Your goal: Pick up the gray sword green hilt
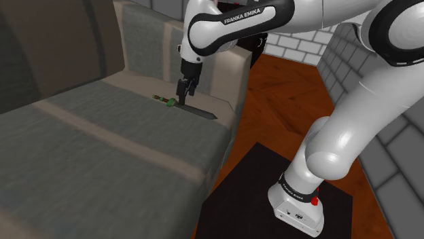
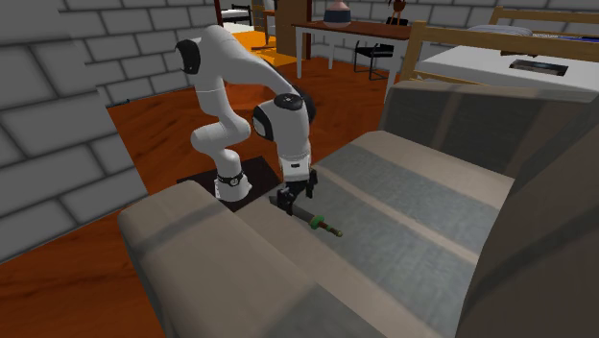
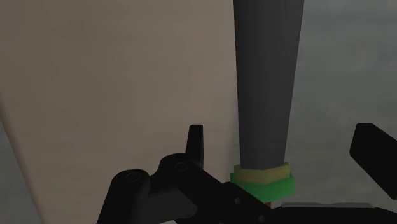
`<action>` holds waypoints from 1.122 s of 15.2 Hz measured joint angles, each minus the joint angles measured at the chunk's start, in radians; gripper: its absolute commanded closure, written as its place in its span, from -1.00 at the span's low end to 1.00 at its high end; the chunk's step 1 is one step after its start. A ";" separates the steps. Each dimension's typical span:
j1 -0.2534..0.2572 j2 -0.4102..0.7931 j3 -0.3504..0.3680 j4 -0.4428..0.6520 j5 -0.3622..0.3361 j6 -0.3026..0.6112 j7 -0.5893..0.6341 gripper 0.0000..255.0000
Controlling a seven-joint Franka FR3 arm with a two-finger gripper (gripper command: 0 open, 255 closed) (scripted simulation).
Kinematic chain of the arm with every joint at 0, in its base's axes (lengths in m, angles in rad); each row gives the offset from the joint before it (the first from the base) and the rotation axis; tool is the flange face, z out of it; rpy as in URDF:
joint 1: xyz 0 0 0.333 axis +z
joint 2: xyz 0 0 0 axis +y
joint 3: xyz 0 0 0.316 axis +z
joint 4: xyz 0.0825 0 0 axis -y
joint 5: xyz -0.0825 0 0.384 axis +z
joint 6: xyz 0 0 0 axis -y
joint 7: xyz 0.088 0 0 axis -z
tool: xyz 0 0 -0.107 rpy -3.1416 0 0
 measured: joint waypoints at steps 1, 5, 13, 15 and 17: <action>0.001 0.006 0.001 -0.009 0.003 0.015 -0.002 -1.00; 0.003 0.036 0.003 -0.031 0.006 0.066 -0.005 -1.00; 0.001 0.045 0.001 -0.053 0.005 0.106 -0.007 1.00; 0.002 0.048 0.001 -0.049 0.005 0.105 -0.006 1.00; 0.002 0.051 0.001 -0.046 0.005 0.104 -0.006 1.00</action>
